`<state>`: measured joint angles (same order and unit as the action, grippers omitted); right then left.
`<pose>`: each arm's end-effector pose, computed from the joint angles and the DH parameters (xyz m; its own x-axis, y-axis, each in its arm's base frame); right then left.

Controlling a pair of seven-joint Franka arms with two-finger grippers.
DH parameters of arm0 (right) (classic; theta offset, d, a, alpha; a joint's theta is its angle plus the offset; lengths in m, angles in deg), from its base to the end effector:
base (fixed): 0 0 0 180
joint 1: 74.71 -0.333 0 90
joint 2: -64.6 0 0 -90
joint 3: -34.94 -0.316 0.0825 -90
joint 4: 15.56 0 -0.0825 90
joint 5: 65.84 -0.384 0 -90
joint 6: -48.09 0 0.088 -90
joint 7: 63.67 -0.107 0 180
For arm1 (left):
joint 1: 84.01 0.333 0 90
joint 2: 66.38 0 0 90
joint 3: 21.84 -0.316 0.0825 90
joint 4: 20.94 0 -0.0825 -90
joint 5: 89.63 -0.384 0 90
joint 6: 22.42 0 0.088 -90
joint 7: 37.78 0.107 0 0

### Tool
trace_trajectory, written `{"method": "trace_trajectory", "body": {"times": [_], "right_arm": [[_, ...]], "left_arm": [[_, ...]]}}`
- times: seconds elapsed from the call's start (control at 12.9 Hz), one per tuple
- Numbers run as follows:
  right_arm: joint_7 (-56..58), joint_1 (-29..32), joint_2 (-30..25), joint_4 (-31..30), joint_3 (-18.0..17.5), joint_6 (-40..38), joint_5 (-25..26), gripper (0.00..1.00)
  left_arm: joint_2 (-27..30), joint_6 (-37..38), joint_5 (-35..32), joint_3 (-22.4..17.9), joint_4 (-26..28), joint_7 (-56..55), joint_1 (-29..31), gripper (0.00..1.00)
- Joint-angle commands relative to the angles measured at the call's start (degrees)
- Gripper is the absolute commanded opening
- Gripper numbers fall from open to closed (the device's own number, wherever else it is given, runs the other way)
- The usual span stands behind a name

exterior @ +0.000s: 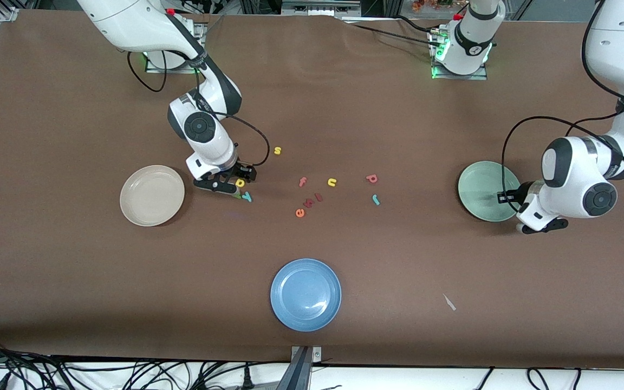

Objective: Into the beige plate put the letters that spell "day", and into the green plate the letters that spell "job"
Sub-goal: 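Carry the blue o into the green plate with the left gripper, then grasp the cyan j with the left gripper while the right gripper grasps yellow a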

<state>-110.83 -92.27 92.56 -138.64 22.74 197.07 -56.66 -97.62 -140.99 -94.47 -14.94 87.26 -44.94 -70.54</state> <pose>0.4876 0.2851 0.1736 0.9820 -0.1872 -0.0268 -0.1873 -0.9823 0.0000 0.5869 0.0735 0.1930 0.9186 0.1850 -0.3493 0.1839 -0.9823 -0.0367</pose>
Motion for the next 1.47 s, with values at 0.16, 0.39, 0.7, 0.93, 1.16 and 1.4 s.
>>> {"method": "trace_trajectory", "body": {"times": [0.16,0.39,0.7,0.93,1.16,1.4], "right_arm": [[-1.26,-0.28,0.16,-0.14,-0.01,0.96,1.64,0.72],[-1.17,-0.28,1.04,1.44,-0.01,0.96,1.64,0.72],[-1.17,-0.28,1.83,1.97,-0.01,0.96,2.34,0.72],[-1.17,-0.28,2.19,1.97,0.16,1.66,2.78,0.69],[-1.00,-0.28,2.19,1.97,0.51,1.67,2.96,0.59],[-0.73,-0.28,2.01,1.97,0.78,1.67,2.96,0.54]], "left_arm": [[6.88,6.22,-0.53,3.88,-2.10,0.49,0.51,1.00],[8.83,10.82,4.47,11.52,-5.45,-12.12,0.42,1.00],[4.28,9.42,4.84,17.09,-11.41,-35.77,-5.80,1.00],[-2.92,1.53,4.23,17.00,-15.03,-48.44,-12.04,0.98],[-7.76,-5.69,4.05,16.65,-15.12,-53.12,-16.80,0.95],[-10.14,-9.57,3.87,15.69,-15.21,-54.19,-19.17,0.90]]}}
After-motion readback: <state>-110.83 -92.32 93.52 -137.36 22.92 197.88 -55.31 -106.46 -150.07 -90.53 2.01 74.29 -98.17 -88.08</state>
